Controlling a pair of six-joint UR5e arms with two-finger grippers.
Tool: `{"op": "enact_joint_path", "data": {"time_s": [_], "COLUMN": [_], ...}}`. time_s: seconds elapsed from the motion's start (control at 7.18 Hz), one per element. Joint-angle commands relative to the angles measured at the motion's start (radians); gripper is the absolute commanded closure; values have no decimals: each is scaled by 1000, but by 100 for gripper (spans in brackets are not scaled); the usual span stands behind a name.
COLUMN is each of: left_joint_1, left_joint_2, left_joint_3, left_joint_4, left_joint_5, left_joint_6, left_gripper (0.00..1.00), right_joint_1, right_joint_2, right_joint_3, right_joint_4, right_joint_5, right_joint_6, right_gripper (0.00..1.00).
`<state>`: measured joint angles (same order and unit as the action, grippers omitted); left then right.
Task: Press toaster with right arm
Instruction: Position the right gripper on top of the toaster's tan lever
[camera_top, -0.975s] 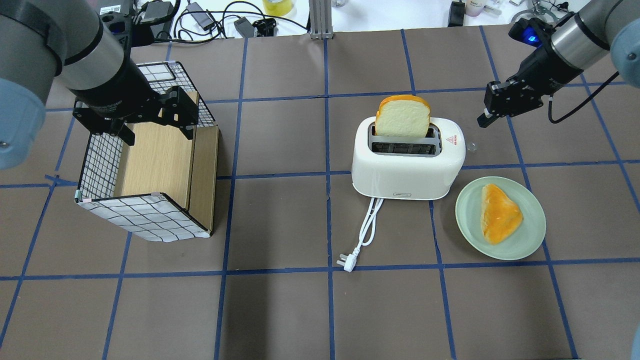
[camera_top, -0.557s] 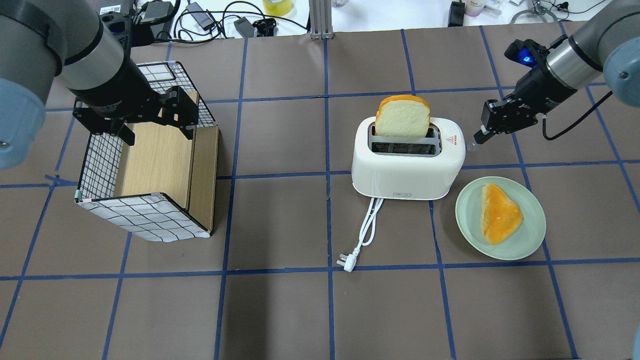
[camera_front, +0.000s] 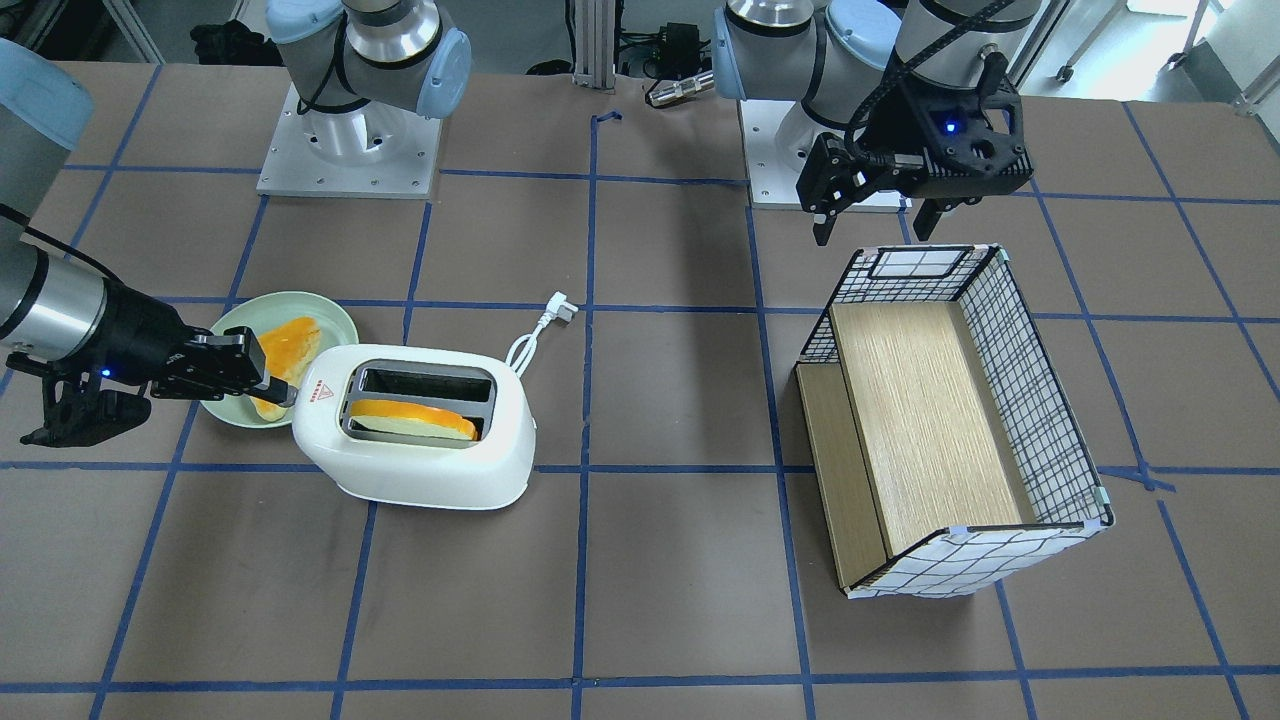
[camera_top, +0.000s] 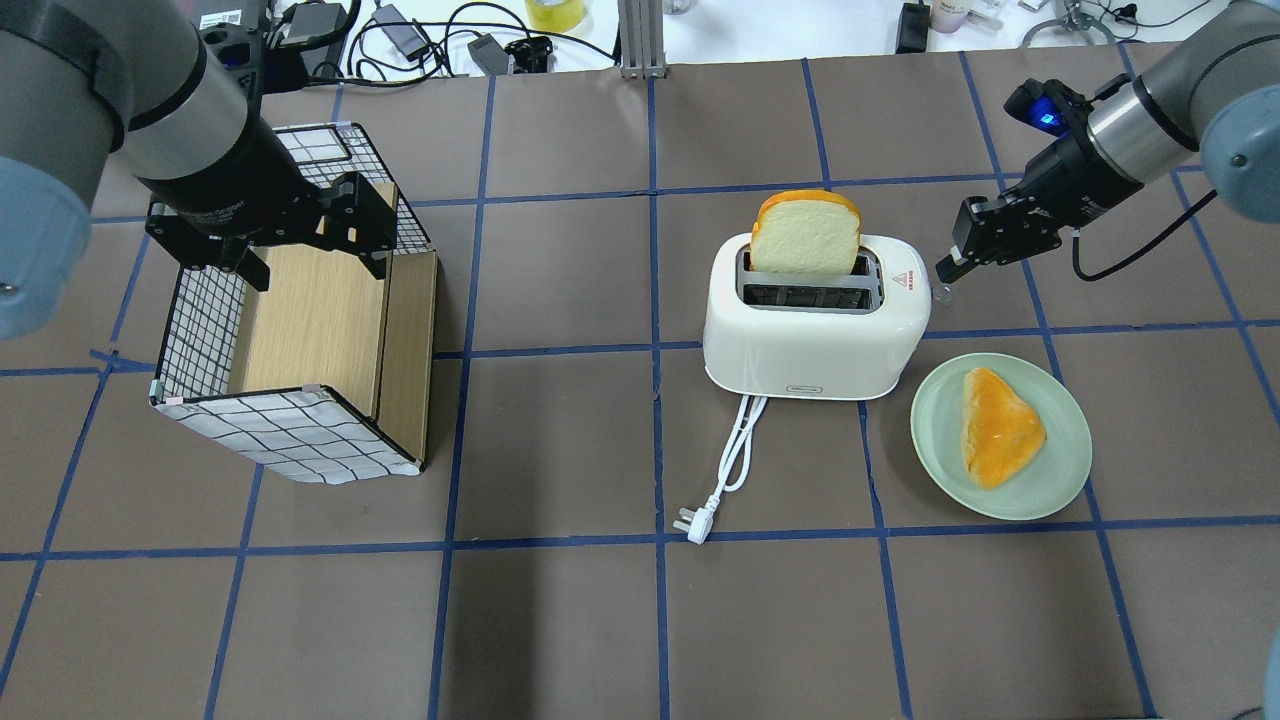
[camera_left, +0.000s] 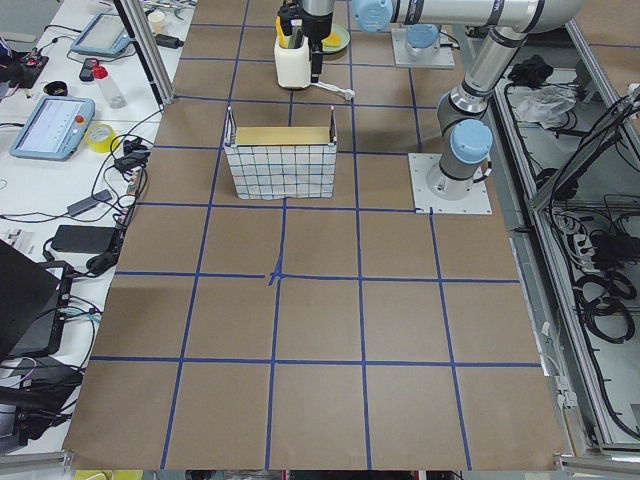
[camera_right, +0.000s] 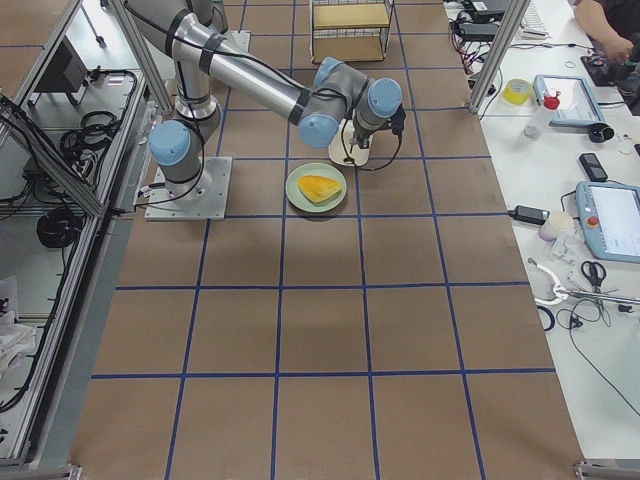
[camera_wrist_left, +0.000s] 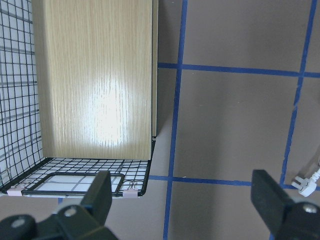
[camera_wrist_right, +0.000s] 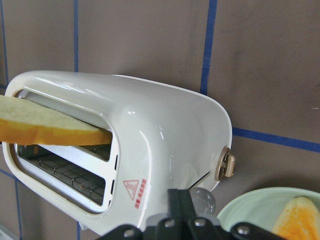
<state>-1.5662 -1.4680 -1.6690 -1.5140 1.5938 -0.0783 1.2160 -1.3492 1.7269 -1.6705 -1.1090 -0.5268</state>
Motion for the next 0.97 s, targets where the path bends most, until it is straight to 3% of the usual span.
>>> {"op": "enact_joint_path", "data": {"time_s": [0.0,0.84], "left_joint_1": [0,0], "left_joint_2": [0,0], "left_joint_3": [0,0], "left_joint_4": [0,0], "left_joint_5": [0,0], "left_joint_6": [0,0], "left_gripper": [0,0], "right_joint_1": [-7,-13], "right_joint_2": [10,13], "right_joint_3": [0,25], "right_joint_4": [-18,-15], "right_joint_5": [0,1], "right_joint_6": [2,-5], "right_gripper": [100,100]}}
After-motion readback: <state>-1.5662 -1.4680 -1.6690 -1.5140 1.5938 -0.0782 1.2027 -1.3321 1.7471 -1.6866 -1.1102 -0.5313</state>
